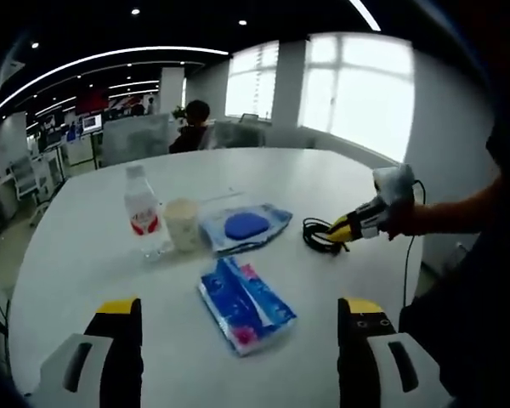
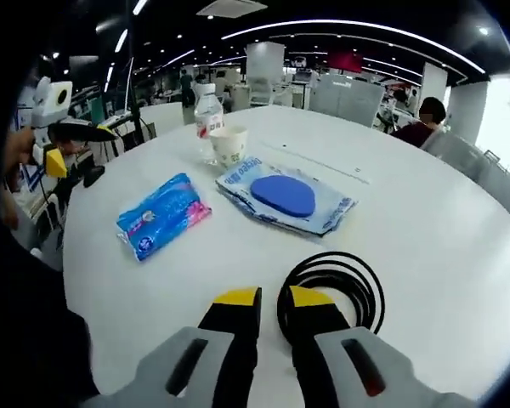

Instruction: Arrange the tabletop items into an orderly group along one side of the table until the central work area is clear of visible clutter.

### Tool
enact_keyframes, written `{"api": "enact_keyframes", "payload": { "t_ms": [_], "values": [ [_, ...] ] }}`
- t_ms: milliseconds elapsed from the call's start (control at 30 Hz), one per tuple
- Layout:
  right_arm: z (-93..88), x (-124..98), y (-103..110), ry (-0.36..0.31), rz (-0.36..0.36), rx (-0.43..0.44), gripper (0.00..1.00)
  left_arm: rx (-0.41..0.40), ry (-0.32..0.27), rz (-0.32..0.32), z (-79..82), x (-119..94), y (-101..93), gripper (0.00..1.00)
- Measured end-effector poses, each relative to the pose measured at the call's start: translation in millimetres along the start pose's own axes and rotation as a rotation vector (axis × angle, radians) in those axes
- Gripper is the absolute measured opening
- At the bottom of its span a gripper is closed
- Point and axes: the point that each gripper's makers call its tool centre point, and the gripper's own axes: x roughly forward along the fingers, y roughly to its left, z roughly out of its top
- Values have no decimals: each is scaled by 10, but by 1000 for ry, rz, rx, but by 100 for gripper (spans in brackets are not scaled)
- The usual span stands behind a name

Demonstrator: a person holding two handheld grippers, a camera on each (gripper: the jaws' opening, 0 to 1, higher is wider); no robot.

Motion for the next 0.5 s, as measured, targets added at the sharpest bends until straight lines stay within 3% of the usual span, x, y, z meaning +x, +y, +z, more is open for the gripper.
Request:
{"api": "enact_keyframes", "payload": {
  "t_ms": [100,333,500],
  "values": [
    [80,-80,-8,-35,-46,-3,16,29,8,-23,29,11,17,94],
    [168,-240,3,-42,-108,80,32,84,19,-63,133,-5,163,91],
    [271,-380,89,-68,-144,125,46,108,42,-108,189,3,200,79]
  ]
}}
